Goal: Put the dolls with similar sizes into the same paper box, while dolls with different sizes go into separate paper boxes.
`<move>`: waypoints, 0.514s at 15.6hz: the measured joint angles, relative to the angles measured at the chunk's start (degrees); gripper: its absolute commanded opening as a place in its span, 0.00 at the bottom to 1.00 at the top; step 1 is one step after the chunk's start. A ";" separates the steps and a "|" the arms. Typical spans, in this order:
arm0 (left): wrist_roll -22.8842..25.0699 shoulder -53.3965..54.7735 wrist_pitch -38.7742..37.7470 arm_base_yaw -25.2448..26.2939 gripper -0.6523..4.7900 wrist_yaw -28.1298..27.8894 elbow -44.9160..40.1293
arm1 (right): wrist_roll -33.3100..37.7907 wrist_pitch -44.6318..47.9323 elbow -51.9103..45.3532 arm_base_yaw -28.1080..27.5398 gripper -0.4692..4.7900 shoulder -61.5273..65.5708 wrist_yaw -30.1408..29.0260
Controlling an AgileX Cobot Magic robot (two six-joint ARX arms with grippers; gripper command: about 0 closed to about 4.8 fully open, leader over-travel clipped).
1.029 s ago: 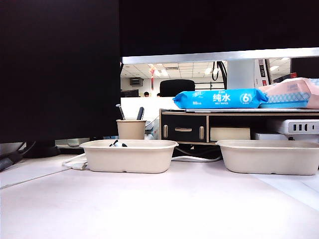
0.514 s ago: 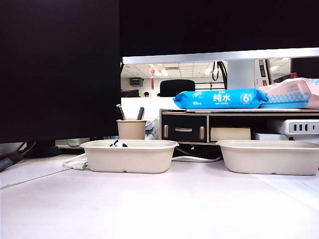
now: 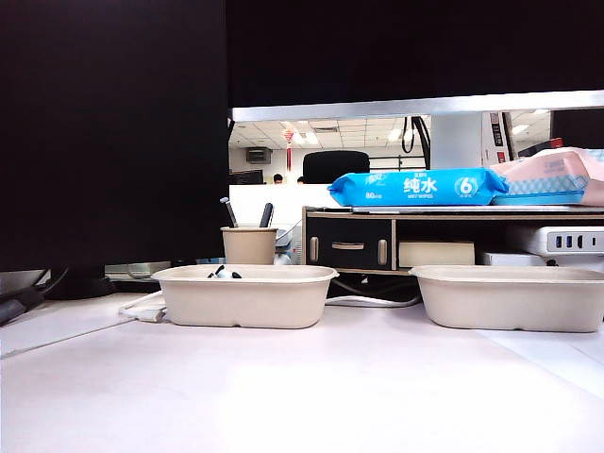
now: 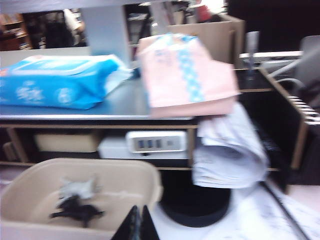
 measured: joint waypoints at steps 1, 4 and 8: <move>0.00 0.00 0.00 0.00 0.11 -0.02 0.00 | -0.15 -0.07 0.00 1.46 0.08 -0.02 0.02; 0.00 0.00 0.00 0.00 0.11 0.00 0.00 | -0.17 -1.44 0.00 2.47 0.08 0.00 0.07; 0.00 0.00 0.00 0.00 0.11 -0.02 0.00 | -0.17 -1.27 0.00 2.47 0.08 -0.02 0.07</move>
